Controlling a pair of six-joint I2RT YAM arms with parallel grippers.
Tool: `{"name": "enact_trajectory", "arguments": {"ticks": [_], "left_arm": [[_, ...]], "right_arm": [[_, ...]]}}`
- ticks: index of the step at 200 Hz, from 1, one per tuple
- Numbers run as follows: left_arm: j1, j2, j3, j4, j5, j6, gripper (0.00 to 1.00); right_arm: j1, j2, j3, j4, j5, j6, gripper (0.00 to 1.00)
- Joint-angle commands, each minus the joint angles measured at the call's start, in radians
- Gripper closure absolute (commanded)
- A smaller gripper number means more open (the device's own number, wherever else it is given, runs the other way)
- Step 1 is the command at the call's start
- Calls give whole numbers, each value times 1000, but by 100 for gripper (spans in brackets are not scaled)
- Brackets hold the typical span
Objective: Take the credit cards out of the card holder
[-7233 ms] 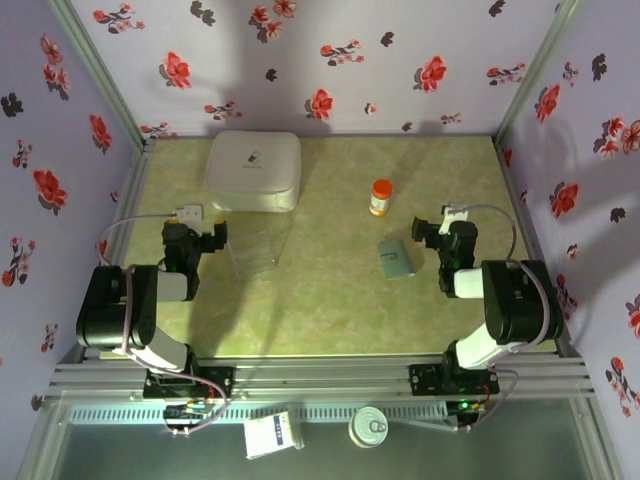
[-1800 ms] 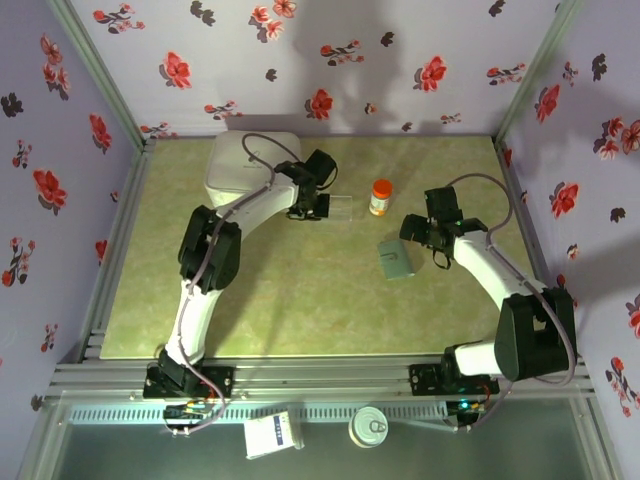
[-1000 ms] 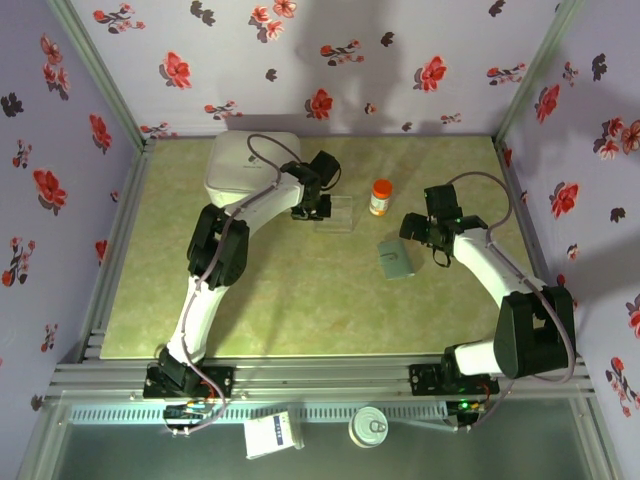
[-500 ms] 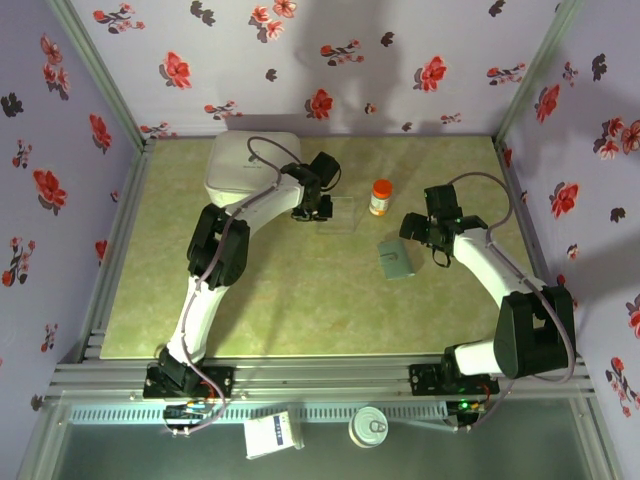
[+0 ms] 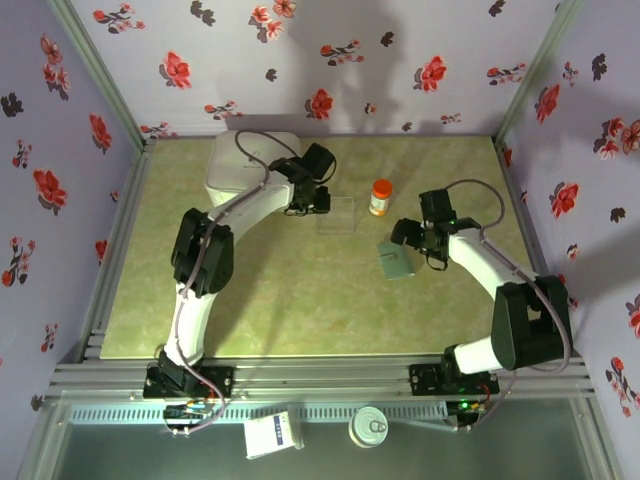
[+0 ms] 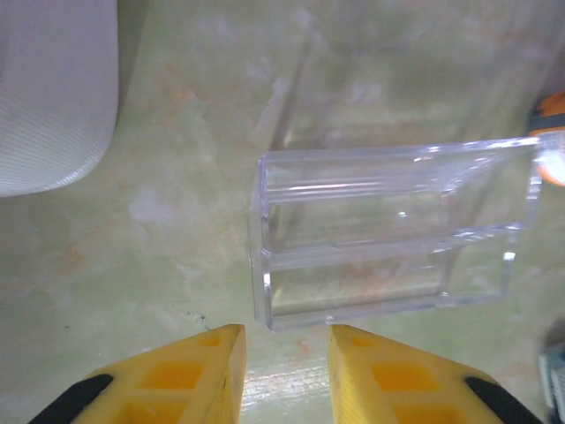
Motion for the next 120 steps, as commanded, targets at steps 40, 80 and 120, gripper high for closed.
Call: {"name": "enact_trajectory", "arguments": {"ticks": [40,80,120], "left_arm": [[10,-214,-224,173,8,27,63],[28,-270,-294,202,9,31,63],[48,-303,-329,214,24,25,61]], "right_arm": [[11,182,45,85,-144,21,9],[12,237,91,99,-140,-2,9],[40,293,136,117,-194,-18,12]]}}
